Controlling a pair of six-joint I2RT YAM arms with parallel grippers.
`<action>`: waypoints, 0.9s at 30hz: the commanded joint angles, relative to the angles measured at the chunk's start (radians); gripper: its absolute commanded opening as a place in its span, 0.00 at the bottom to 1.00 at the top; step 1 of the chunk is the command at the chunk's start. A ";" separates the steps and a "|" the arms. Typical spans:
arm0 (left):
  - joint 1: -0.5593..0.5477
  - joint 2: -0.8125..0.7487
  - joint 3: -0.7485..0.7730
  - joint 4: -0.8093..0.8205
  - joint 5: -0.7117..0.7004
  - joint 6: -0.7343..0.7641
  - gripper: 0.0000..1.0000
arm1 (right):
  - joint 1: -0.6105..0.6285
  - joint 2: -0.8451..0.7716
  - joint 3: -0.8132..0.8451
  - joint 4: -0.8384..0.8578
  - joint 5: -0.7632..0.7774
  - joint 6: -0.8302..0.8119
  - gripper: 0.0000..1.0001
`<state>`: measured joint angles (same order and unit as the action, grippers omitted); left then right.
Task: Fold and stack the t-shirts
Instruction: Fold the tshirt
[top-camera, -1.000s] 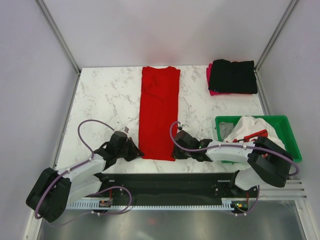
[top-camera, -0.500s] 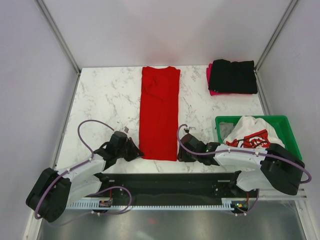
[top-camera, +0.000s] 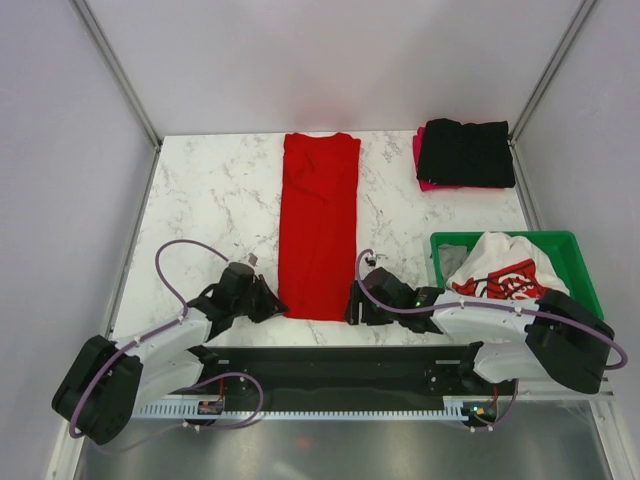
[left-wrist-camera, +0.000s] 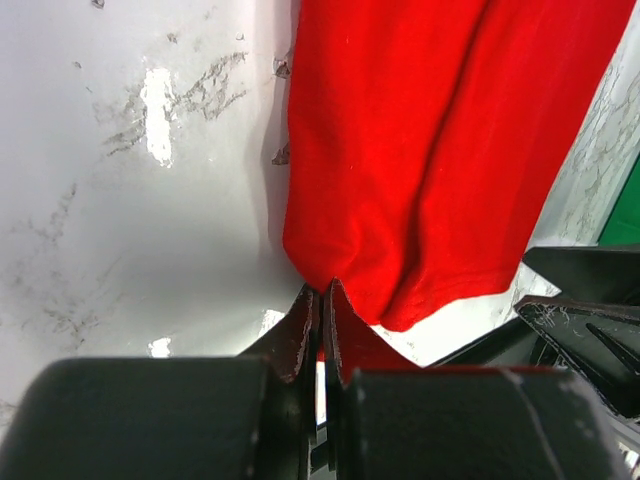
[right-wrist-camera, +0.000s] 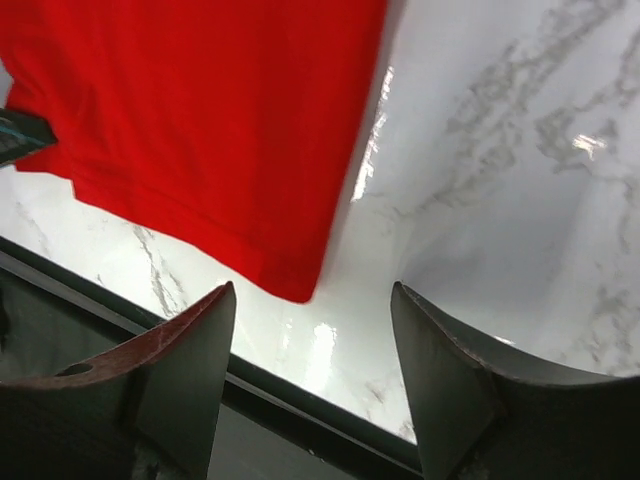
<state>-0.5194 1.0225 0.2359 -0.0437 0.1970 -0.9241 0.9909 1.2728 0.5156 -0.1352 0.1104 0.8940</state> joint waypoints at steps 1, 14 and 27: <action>-0.005 0.025 -0.024 -0.045 -0.053 -0.001 0.02 | 0.003 0.068 -0.019 0.100 -0.052 0.011 0.71; -0.005 0.005 -0.017 -0.067 -0.050 0.002 0.02 | 0.006 0.019 -0.075 0.051 0.011 0.042 0.09; -0.027 -0.377 0.078 -0.375 -0.021 -0.019 0.02 | 0.011 -0.151 -0.026 -0.104 0.002 0.057 0.00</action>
<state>-0.5385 0.6781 0.2611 -0.3206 0.1848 -0.9253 0.9936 1.1694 0.4473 -0.1452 0.0944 0.9413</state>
